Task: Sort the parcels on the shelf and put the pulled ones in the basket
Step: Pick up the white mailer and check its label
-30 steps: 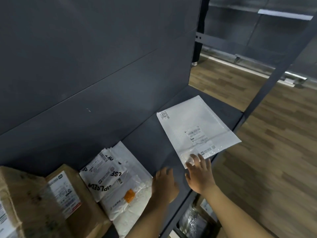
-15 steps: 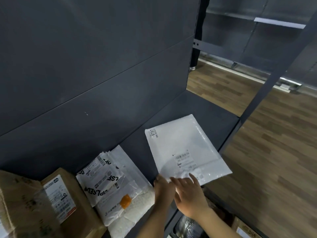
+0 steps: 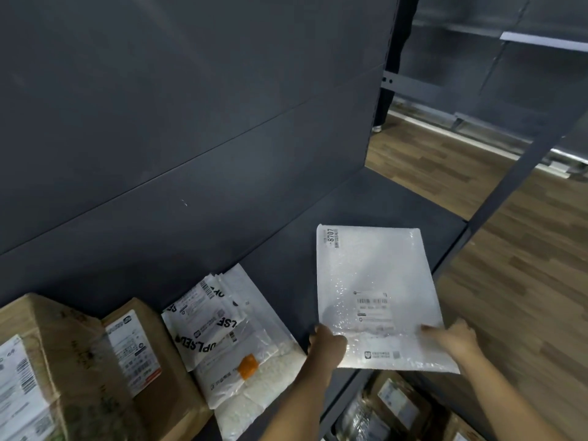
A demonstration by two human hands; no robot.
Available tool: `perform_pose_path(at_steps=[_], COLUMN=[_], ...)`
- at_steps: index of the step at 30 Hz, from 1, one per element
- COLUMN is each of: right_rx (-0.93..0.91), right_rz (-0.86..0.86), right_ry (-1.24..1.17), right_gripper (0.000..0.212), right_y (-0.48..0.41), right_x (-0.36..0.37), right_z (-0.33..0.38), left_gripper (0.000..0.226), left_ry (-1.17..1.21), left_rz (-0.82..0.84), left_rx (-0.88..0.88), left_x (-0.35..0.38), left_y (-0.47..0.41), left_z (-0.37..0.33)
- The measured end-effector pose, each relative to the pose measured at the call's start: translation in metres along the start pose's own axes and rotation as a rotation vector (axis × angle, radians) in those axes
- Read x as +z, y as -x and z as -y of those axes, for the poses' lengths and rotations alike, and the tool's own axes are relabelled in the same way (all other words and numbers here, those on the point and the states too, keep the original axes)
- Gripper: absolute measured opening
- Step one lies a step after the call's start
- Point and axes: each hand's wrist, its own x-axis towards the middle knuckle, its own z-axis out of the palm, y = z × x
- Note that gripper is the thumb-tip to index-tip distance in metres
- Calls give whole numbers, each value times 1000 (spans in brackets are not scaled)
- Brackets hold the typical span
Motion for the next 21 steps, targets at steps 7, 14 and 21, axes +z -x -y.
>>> perform_pose_path(at_steps=[7, 14, 21], right_rx=[-141, -539, -704], right_rz=[222, 185, 235], right_ry=[-386, -600, -670], right_gripper=[51, 28, 29], right_y=[24, 95, 148], right_x=[-1, -30, -39], right_z=[3, 66, 91], left_gripper=[36, 31, 30], left_ry=[161, 501, 579], left_rz=[-130, -174, -250], left_rx=[112, 373, 508], left_x=[-21, -88, -127], left_y=[8, 48, 103], left_z=[2, -8, -7])
